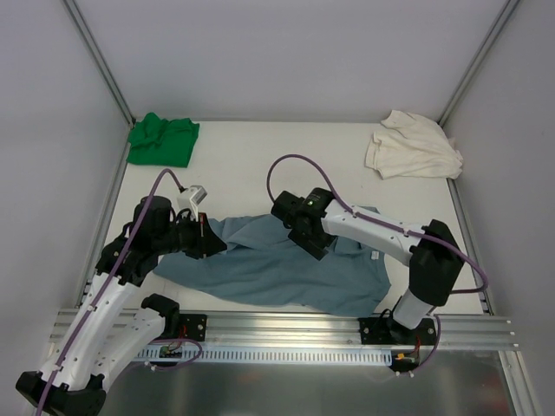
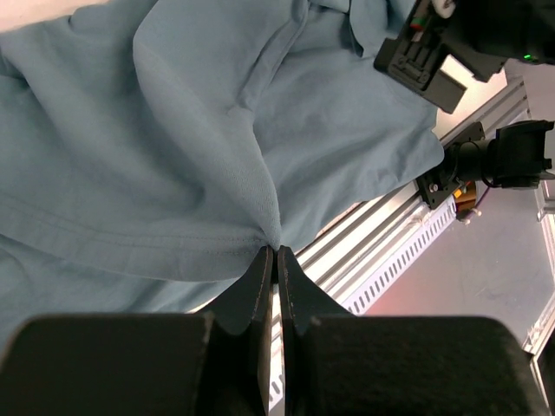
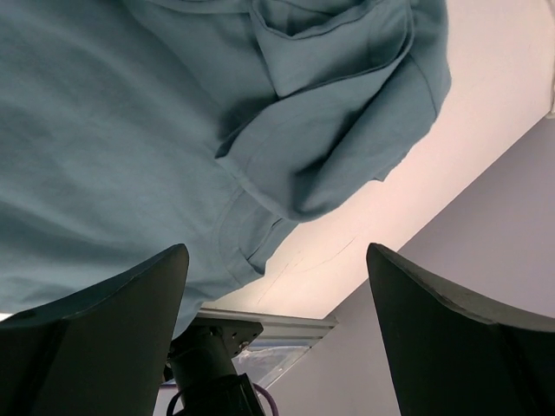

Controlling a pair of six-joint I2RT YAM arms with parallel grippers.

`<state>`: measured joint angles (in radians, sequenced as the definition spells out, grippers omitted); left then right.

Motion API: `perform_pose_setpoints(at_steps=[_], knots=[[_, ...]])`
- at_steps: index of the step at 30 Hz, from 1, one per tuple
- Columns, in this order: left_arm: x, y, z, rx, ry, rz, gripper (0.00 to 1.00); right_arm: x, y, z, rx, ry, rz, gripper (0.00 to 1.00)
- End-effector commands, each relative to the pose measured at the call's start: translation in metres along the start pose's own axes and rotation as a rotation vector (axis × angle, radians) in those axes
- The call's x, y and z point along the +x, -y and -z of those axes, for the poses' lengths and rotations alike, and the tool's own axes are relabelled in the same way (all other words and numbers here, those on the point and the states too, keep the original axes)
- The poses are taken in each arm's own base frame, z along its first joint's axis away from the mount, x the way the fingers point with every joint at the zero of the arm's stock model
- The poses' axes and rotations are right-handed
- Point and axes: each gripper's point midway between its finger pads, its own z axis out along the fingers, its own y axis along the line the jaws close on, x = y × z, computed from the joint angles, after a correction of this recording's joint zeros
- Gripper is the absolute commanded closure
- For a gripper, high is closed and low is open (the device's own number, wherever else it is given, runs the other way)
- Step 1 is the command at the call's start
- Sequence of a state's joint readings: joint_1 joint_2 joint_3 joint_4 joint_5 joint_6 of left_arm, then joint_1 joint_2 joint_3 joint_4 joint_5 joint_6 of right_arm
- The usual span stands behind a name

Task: Fold and stack the t-shirts
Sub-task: Flatten out the tshirt

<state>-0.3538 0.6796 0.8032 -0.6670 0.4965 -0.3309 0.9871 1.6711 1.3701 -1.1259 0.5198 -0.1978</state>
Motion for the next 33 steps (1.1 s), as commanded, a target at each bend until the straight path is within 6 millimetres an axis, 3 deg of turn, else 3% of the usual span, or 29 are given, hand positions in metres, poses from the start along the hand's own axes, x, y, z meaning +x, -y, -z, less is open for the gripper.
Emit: perform_pose_setpoints(at_steps=[1,5,12,16,20,30,33], knots=[[-0.001,0.005,-0.001,0.038,0.014,-0.026,1.00,0.002,-0.007,-0.018,-0.004,-0.023,0.014,0.11],[0.000,0.004,-0.002,0.033,0.013,-0.029,1.00,0.016,-0.016,-0.046,-0.057,-0.079,-0.038,0.13],[-0.001,0.003,-0.001,0.025,0.013,-0.027,1.00,0.018,-0.024,-0.069,-0.110,-0.097,-0.083,0.15],[-0.001,0.003,0.000,0.022,0.014,-0.027,1.00,0.014,-0.028,-0.077,-0.131,-0.102,-0.092,0.20],[-0.001,0.003,0.001,0.017,0.013,-0.024,1.00,0.011,-0.032,-0.084,-0.143,-0.110,-0.096,0.42],[-0.002,0.003,0.003,0.008,0.019,-0.027,1.00,0.019,-0.025,-0.097,-0.145,-0.130,-0.133,0.42],[-0.002,0.002,0.003,0.004,0.019,-0.026,1.00,0.023,-0.021,-0.099,-0.143,-0.134,-0.150,0.46]])
